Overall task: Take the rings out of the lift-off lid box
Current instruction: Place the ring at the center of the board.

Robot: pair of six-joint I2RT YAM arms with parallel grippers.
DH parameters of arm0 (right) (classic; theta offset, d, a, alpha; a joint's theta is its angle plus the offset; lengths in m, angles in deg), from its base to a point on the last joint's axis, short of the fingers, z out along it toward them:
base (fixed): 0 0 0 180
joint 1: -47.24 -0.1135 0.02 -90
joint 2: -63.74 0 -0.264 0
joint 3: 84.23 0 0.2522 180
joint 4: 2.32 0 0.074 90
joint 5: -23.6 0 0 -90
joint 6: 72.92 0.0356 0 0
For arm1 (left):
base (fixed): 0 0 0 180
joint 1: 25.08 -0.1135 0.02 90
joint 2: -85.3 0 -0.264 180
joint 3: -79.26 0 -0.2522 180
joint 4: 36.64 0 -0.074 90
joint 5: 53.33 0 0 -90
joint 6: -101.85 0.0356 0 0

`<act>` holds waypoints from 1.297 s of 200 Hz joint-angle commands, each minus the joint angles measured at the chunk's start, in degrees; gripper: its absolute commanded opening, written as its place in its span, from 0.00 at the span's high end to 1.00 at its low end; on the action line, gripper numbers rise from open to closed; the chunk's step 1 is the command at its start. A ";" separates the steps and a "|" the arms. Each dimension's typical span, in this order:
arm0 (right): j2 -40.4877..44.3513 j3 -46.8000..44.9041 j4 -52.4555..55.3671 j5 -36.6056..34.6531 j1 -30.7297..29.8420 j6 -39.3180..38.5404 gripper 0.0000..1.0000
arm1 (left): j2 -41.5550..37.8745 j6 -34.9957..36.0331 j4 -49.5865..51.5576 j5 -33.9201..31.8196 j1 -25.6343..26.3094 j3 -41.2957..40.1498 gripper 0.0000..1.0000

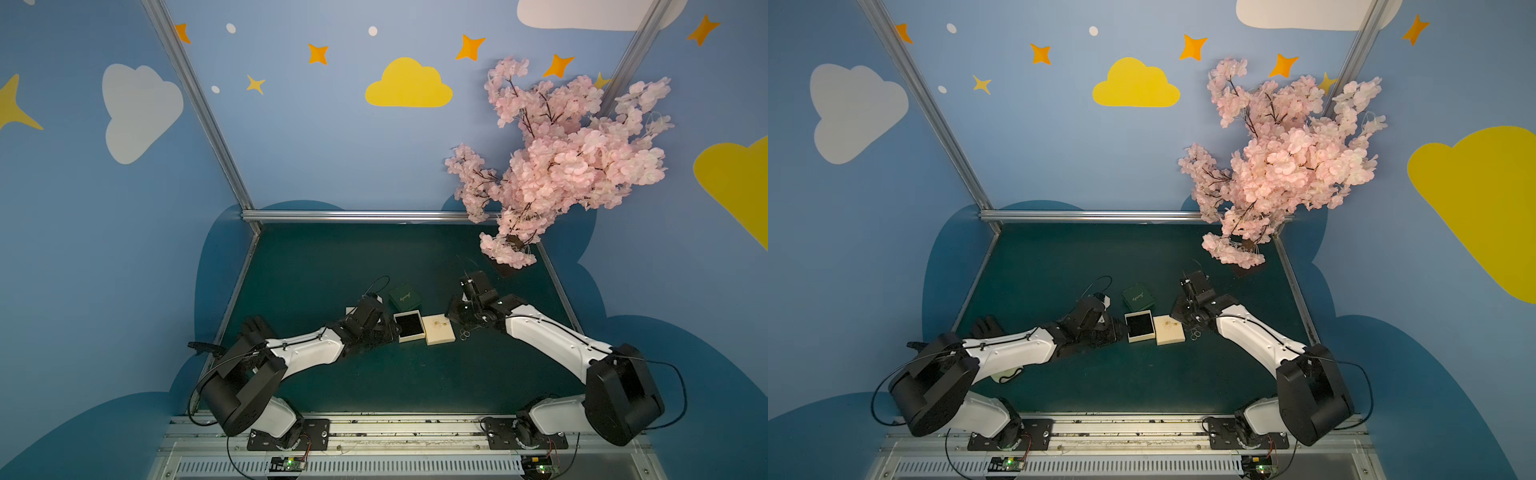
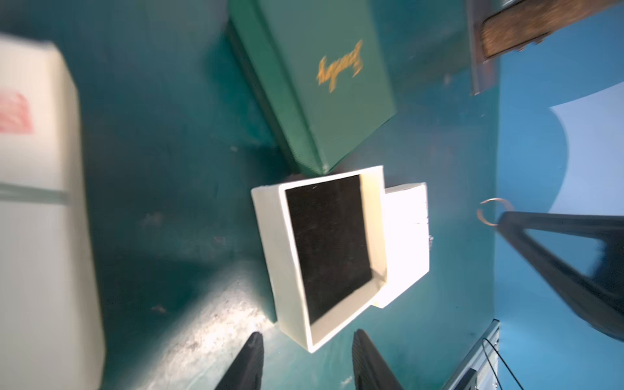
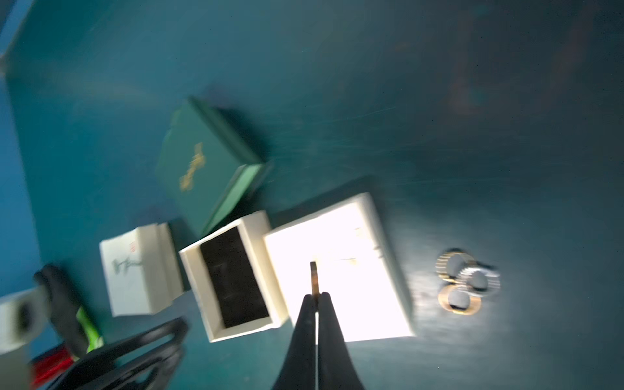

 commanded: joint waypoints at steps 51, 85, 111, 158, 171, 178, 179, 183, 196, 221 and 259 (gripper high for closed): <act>3.96 -8.22 0.85 2.84 10.96 -3.21 1.00 | -3.12 6.54 4.95 -3.88 0.06 3.16 0.51; 2.90 -12.90 -2.72 4.84 12.60 -2.69 1.00 | -2.87 7.66 5.52 -3.39 -0.31 4.74 0.50; 2.32 -14.33 -3.40 4.71 12.71 -2.57 1.00 | -2.87 10.71 7.77 -2.94 -0.91 7.33 0.50; 1.93 -16.23 -4.92 5.09 12.73 -2.15 1.00 | -3.45 10.24 5.95 -2.41 -1.62 6.01 0.50; 1.45 -16.07 -5.06 5.41 12.78 -2.50 1.00 | -3.85 10.58 5.56 -2.41 -1.61 5.53 0.50; 1.25 -16.06 -4.97 5.34 12.77 -2.66 1.00 | -3.99 10.56 5.30 -2.51 -1.62 5.31 0.50; 1.24 -16.06 -4.99 5.34 12.78 -2.67 1.00 | -3.96 10.58 5.27 -2.50 -1.62 5.25 0.50; 1.09 -16.10 -5.13 5.29 12.78 -2.68 1.00 | -3.94 10.60 5.20 -2.46 -1.69 5.19 0.50; 0.63 -16.30 -5.56 5.56 12.78 -2.60 0.99 | -3.84 10.54 5.24 -2.32 -1.70 4.91 0.50; 0.87 -16.41 -6.96 8.28 12.69 -2.79 0.73 | -3.85 10.49 4.68 -1.89 -1.70 4.23 0.50; 4.14 -15.92 -4.58 8.19 12.23 -3.38 0.47 | -3.48 10.45 4.50 -1.36 -1.81 3.69 0.50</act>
